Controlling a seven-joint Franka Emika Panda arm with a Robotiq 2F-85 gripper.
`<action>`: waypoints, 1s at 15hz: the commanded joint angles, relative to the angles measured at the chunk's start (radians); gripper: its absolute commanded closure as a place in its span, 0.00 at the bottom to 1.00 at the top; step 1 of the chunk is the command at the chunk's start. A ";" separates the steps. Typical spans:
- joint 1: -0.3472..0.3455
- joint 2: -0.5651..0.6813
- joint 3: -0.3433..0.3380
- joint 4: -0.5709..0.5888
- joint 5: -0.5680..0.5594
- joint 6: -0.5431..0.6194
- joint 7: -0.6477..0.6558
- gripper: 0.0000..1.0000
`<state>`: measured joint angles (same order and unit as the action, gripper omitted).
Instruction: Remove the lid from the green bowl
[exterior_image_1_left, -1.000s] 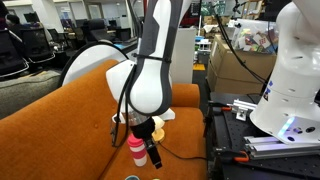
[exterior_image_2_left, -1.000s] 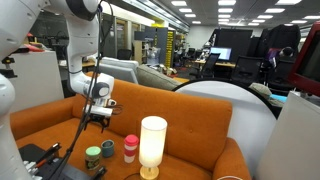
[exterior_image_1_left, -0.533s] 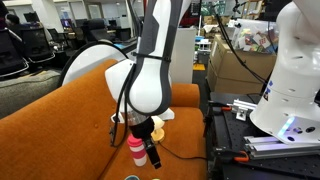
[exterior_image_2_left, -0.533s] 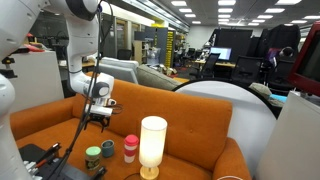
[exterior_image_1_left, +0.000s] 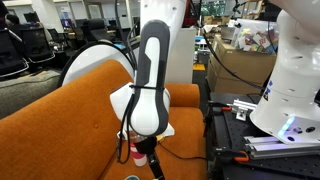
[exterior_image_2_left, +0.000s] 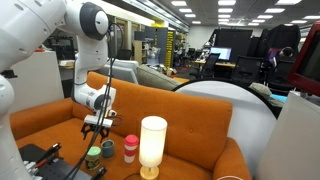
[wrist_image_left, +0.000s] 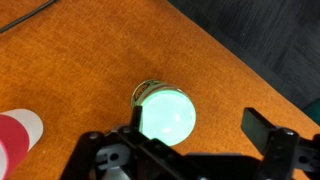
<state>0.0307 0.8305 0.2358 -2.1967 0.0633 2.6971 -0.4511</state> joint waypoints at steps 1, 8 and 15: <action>-0.014 0.098 0.004 0.071 -0.051 0.020 0.031 0.00; -0.017 0.157 0.010 0.102 -0.107 0.015 0.059 0.00; -0.014 0.204 0.003 0.161 -0.118 -0.004 0.054 0.00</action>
<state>0.0274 0.9961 0.2370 -2.0846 -0.0246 2.7113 -0.4113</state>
